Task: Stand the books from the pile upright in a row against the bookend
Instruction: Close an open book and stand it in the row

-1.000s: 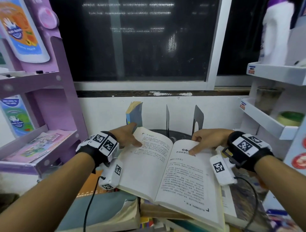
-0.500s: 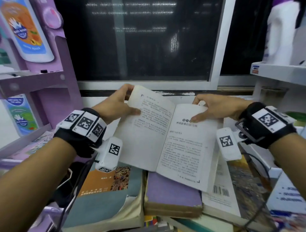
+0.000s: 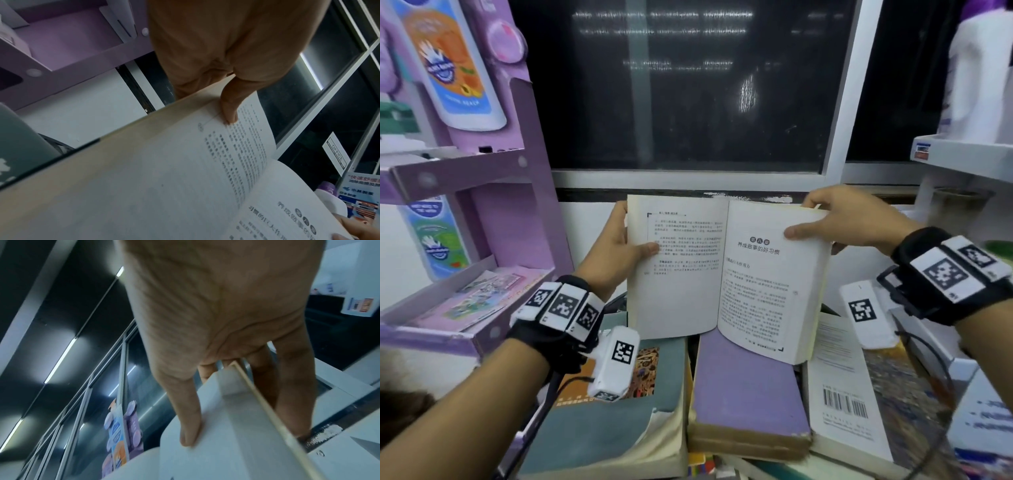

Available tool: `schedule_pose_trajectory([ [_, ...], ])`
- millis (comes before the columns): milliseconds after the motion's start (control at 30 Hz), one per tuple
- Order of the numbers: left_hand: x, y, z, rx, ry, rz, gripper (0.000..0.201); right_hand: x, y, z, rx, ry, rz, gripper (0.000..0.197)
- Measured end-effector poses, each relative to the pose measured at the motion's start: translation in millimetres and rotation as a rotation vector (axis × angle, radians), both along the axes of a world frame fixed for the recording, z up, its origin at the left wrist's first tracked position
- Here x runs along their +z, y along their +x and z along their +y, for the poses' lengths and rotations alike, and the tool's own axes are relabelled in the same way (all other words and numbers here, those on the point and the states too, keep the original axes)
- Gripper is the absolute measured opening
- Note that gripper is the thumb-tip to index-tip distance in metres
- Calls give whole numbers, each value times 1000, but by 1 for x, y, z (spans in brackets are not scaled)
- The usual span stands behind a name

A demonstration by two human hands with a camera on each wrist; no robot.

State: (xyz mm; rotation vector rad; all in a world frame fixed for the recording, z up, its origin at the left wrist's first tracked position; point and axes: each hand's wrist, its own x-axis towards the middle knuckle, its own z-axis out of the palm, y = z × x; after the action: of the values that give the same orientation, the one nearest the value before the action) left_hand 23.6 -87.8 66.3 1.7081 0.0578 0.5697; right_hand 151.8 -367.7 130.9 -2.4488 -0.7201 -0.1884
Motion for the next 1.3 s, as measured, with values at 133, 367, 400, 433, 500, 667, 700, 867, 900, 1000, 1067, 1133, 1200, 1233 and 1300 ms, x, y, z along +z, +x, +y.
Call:
schedule_pose_trajectory([
  [133, -2, -2, -1, -18, -8, -2, 51, -5, -1, -10, 93, 180, 140, 23],
  [367, 5, 1, -13, -8, 48, -5, 47, -6, -17, 4, 180, 296, 103, 18],
  [400, 7, 1, -16, -6, 59, -5, 46, -6, -20, 9, 182, 310, 89, 18],
  [433, 8, 2, -19, -3, 66, -7, 45, -6, -23, 13, 180, 323, 72, 19],
  [500, 11, 3, -26, 5, 86, -7, 43, -7, -28, 23, 163, 374, 39, 20],
  [667, 16, 6, -45, -12, 124, 7, 38, -12, -37, 47, 125, 495, 22, 19],
  [700, 16, 7, -49, -20, 132, 11, 37, -13, -39, 52, 125, 523, 27, 20],
  [867, 15, 7, -68, -73, 184, -15, 37, -16, -52, 77, 139, 630, 71, 33],
  [900, 15, 6, -70, -74, 196, -32, 35, -16, -54, 81, 146, 660, 90, 36],
  [1000, 14, 5, -72, -87, 188, -66, 37, -17, -60, 87, 165, 701, 130, 38],
  [1067, 13, 4, -69, -110, 166, -80, 43, -18, -62, 89, 187, 727, 186, 41],
  [1133, 12, 3, -66, -99, 165, -88, 49, -19, -63, 91, 210, 722, 214, 41],
  [1200, 9, 4, -63, -52, 172, -102, 50, -20, -62, 94, 233, 717, 228, 34],
  [1233, 6, 4, -61, -22, 175, -114, 47, -21, -61, 95, 243, 714, 237, 30],
  [1300, 2, 4, -57, 34, 161, -137, 33, -22, -58, 95, 243, 685, 214, 25],
])
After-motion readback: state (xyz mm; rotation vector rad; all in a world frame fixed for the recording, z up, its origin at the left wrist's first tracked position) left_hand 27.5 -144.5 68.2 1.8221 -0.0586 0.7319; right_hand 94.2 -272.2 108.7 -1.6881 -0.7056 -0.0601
